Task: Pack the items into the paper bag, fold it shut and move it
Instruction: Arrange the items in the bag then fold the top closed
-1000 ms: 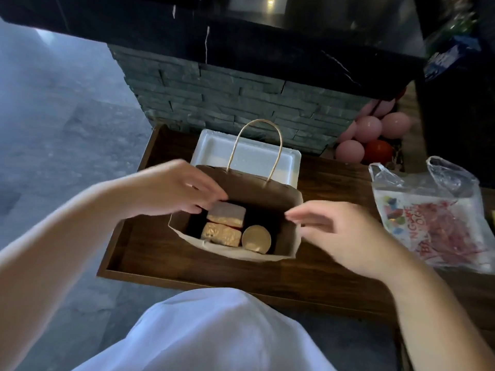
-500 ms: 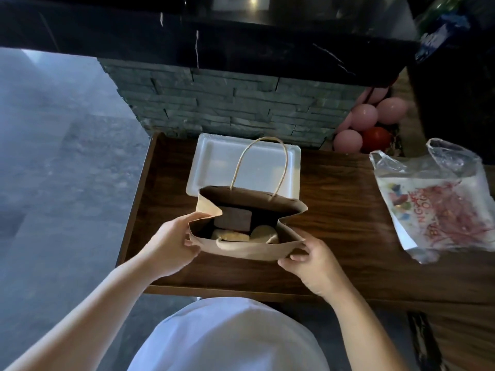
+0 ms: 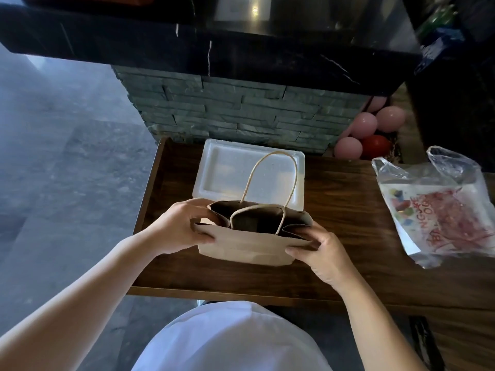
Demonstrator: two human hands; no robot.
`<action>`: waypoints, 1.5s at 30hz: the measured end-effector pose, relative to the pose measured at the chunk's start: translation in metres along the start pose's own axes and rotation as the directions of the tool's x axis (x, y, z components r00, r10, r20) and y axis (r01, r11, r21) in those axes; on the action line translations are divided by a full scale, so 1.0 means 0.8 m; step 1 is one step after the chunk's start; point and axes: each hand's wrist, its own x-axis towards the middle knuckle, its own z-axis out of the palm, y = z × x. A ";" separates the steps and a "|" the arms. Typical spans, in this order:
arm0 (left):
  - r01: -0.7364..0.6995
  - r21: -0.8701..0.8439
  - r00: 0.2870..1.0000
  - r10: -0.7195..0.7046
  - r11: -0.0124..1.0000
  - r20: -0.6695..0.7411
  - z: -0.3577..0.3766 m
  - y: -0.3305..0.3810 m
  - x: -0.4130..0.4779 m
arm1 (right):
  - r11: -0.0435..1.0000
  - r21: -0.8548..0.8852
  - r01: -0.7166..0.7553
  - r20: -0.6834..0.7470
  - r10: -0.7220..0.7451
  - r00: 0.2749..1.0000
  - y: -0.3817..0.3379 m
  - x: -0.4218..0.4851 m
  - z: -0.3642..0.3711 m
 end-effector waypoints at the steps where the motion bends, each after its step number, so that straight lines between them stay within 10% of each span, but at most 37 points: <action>1: -0.002 -0.008 1.000 0.002 1.000 0.009 0.001 -0.003 0.001 | 0.999 0.030 -0.019 0.007 0.019 1.000 0.002 0.000 0.002; 17: 0.171 -0.535 0.967 -0.246 0.827 -0.071 -0.003 -0.051 0.004 | 0.986 0.088 -0.140 -0.096 0.148 0.984 0.020 -0.004 0.010; 23: 0.234 -0.436 0.967 -0.255 0.869 0.011 0.008 -0.045 0.043 | 0.908 0.375 -0.187 -0.153 0.259 0.954 0.014 0.001 0.008; 34: 0.417 -0.759 0.892 -0.386 0.500 0.236 0.024 -0.085 0.051 | 0.876 0.445 -0.186 0.053 0.182 0.982 0.035 0.052 0.017; 45: 0.262 -0.720 0.939 -0.343 0.643 0.036 0.029 -0.072 0.051 | 0.896 0.354 -0.267 0.041 0.270 0.962 0.034 0.058 0.014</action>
